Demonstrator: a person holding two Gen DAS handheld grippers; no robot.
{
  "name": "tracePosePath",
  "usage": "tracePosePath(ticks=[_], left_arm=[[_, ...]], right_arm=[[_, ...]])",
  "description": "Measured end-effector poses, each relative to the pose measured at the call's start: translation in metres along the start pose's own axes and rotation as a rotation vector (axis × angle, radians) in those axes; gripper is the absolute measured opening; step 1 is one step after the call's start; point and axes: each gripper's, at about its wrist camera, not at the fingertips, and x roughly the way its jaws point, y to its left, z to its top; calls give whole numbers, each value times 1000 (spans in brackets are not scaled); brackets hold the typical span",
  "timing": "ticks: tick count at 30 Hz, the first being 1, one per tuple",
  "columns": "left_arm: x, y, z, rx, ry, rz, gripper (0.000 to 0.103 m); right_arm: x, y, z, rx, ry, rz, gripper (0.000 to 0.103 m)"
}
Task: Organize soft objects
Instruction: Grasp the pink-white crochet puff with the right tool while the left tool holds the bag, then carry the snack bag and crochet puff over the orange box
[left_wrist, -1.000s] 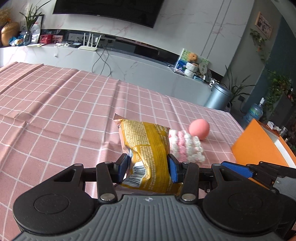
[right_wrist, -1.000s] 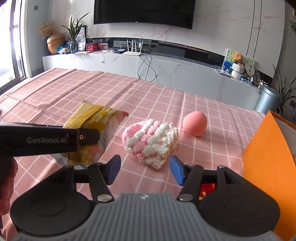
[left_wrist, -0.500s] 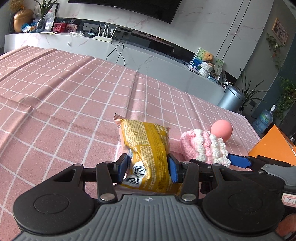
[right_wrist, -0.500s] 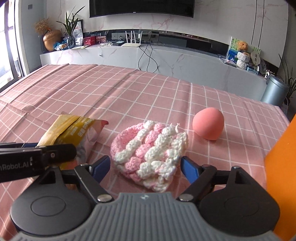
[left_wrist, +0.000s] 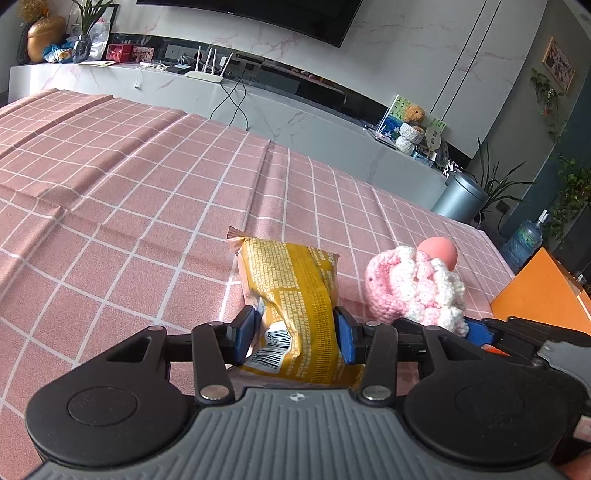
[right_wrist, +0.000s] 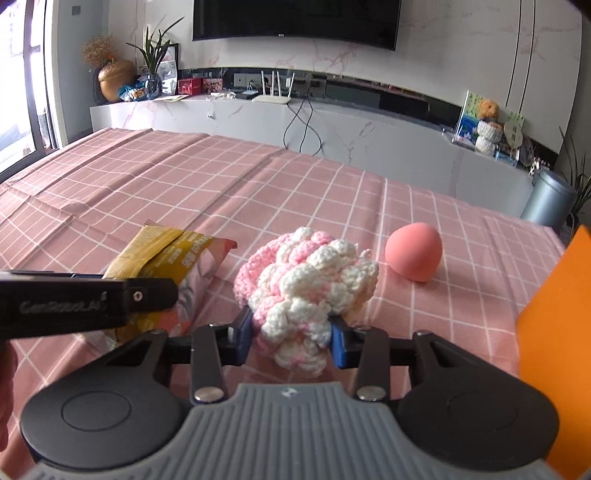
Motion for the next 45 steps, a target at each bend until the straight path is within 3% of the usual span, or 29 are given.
tracePosePath(ticks=[9, 23, 34, 45], left_arm=[[-25, -17, 3, 30, -56, -56, 52], [-66, -66, 4, 83, -45, -183, 52], [-83, -148, 13, 155, -49, -363, 52], [-56, -236, 21, 251, 29, -494, 52]], right_arm=[[-63, -1, -3, -4, -83, -42, 40], [-156, -35, -16, 37, -151, -108, 40], [-226, -117, -18, 39, -168, -231, 41], [-251, -193, -24, 2, -123, -327, 41]])
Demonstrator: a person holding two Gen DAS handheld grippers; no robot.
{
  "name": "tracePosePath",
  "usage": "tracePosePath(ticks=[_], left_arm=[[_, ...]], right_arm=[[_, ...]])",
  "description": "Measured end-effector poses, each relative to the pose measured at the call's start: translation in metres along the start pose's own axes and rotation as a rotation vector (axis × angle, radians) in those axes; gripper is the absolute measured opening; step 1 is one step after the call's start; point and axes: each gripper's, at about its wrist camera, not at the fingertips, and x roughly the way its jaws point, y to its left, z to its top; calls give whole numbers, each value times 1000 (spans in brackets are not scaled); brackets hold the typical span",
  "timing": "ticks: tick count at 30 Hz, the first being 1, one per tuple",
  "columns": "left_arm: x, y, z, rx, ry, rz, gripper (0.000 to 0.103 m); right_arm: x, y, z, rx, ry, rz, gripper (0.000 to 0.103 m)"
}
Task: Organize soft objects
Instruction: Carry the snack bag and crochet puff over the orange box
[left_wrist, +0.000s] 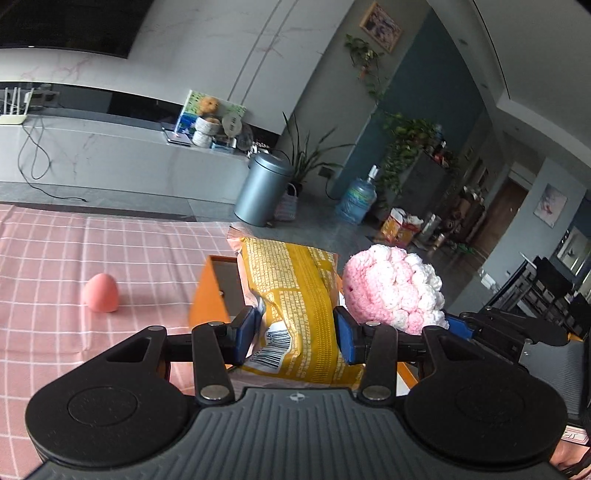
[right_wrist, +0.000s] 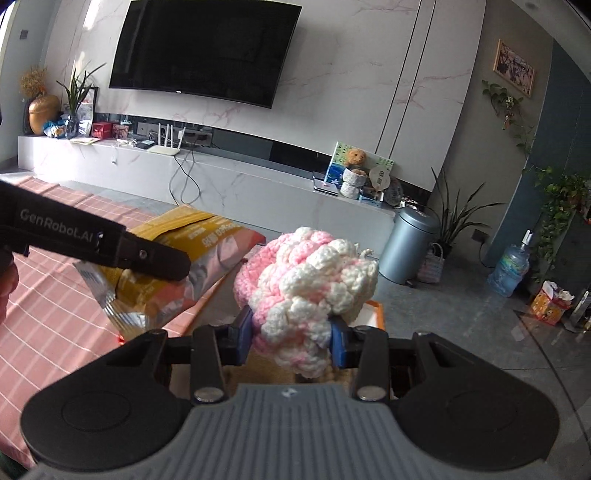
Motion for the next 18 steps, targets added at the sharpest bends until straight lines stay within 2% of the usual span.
tracePosePath(ticks=[10, 18], left_arm=[[58, -14, 13, 81, 92, -29, 52], [90, -9, 21, 109, 151, -10, 52]], right_arm=[[44, -46, -8, 37, 72, 9, 41], [84, -52, -11, 21, 135, 63, 41]])
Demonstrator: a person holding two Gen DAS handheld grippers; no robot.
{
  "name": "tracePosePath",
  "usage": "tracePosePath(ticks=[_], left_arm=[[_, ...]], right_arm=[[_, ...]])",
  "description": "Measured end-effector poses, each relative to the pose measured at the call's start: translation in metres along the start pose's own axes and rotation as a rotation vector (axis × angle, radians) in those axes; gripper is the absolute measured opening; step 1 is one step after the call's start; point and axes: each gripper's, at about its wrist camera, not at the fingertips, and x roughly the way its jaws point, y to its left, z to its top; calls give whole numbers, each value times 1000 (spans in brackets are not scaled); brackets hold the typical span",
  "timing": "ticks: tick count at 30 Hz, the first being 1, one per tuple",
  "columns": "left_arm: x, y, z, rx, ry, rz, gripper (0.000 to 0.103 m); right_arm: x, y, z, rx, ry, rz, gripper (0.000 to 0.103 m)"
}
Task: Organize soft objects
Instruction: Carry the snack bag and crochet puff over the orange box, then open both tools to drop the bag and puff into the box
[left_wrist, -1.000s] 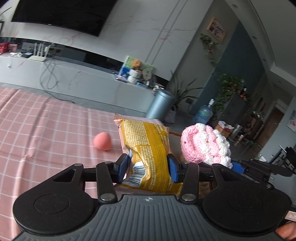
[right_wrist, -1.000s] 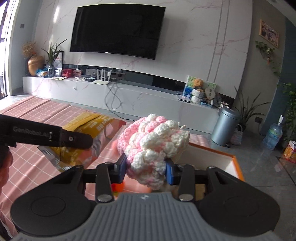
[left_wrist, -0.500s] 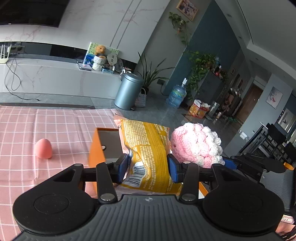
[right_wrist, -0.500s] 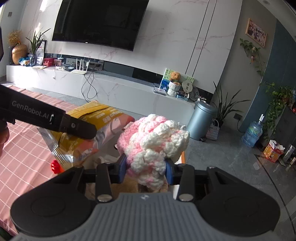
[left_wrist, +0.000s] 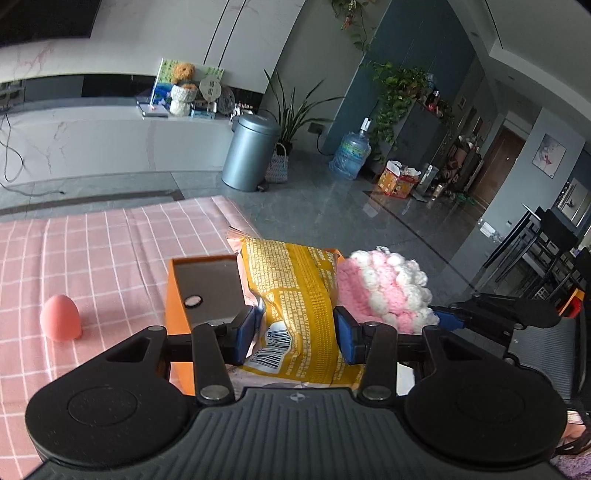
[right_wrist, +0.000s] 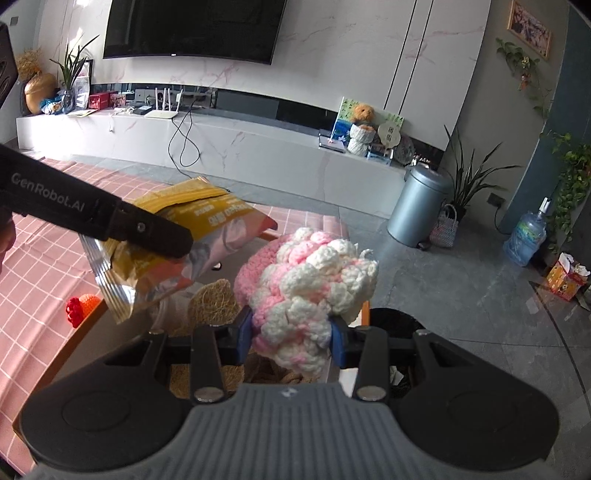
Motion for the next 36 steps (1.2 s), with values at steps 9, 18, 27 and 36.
tracePosePath(ticks=[9, 18, 27, 36], left_arm=[[-1, -3, -31, -35, 121, -34, 52], [2, -23, -50, -17, 334, -49, 52], [15, -39, -57, 52, 454, 23, 52], [25, -44, -51, 68, 510, 64, 53]], right_arm=[[-17, 2, -29, 44, 169, 120, 41], [-19, -3, -45, 100, 421, 271, 42], [4, -4, -53, 147, 534, 327, 45], [8, -4, -53, 154, 554, 318, 55]])
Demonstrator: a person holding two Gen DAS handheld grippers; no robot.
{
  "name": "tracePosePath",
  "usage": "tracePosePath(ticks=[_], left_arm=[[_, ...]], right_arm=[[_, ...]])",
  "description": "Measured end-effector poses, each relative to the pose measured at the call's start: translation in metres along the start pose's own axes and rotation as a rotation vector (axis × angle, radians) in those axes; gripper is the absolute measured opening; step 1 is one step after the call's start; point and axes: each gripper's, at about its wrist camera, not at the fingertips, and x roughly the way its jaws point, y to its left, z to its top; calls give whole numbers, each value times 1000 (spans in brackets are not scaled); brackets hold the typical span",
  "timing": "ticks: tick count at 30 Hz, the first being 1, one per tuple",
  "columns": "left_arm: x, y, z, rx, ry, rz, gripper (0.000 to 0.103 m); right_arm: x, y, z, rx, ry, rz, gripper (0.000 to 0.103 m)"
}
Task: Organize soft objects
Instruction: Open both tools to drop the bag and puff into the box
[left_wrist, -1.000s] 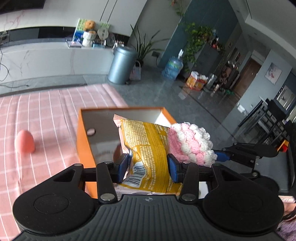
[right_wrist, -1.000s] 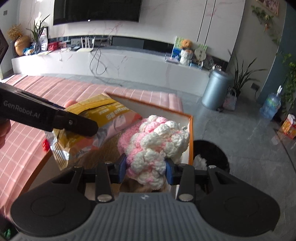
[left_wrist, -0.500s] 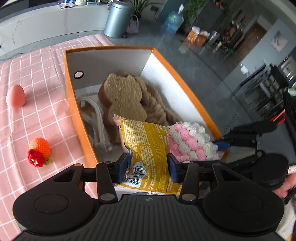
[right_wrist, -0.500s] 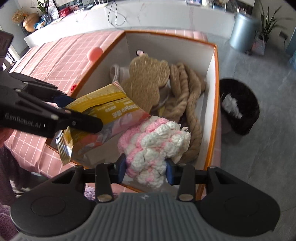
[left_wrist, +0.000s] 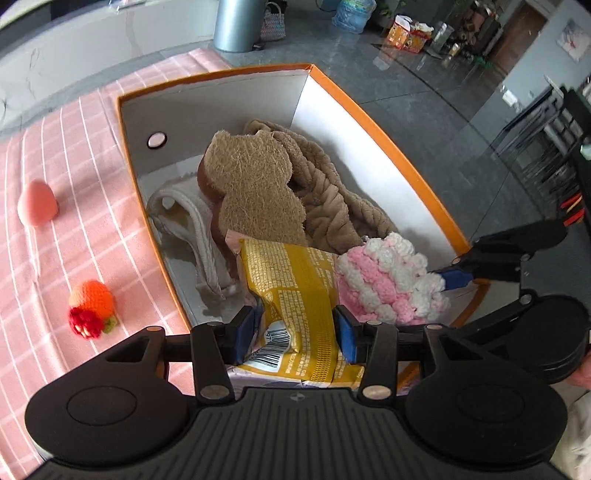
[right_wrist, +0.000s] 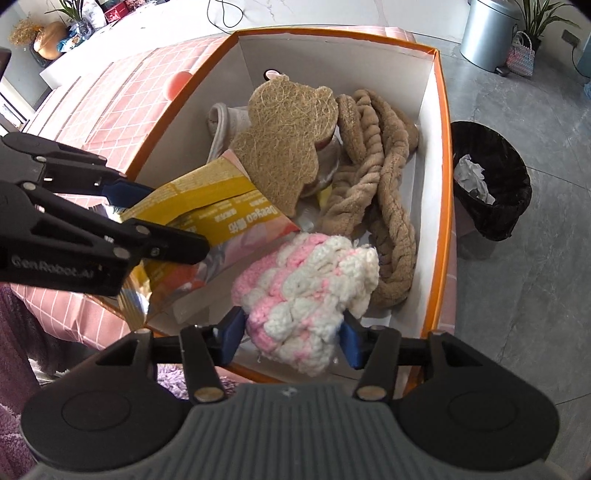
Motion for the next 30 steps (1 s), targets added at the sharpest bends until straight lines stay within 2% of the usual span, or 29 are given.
tracePosePath(ticks=[6, 8, 12, 14, 17, 22, 25, 30], left_arm=[[10, -16, -2, 107, -6, 89, 52], [11, -19, -3, 120, -8, 105, 52], [6, -11, -4, 71, -10, 68, 56], [0, -7, -5, 49, -28, 55, 58], [-13, -6, -7, 36, -58, 43, 62], [-42, -9, -16, 10, -164, -7, 62], [-62, -8, -26, 9, -268, -49, 62], [-96, -5, -53, 31, -451, -29, 62]], right_arm=[[2, 1, 2, -11, 0, -18, 56], [3, 1, 3, -11, 2, -25, 59], [-6, 0, 0, -14, -10, -45, 62], [-12, 1, -1, -22, -23, -66, 68], [-24, 3, -4, -27, -49, -93, 71], [-53, 20, -15, -57, -175, -111, 73], [-67, 42, -21, -114, -278, -149, 74], [-74, 84, -26, -178, -418, -179, 74]])
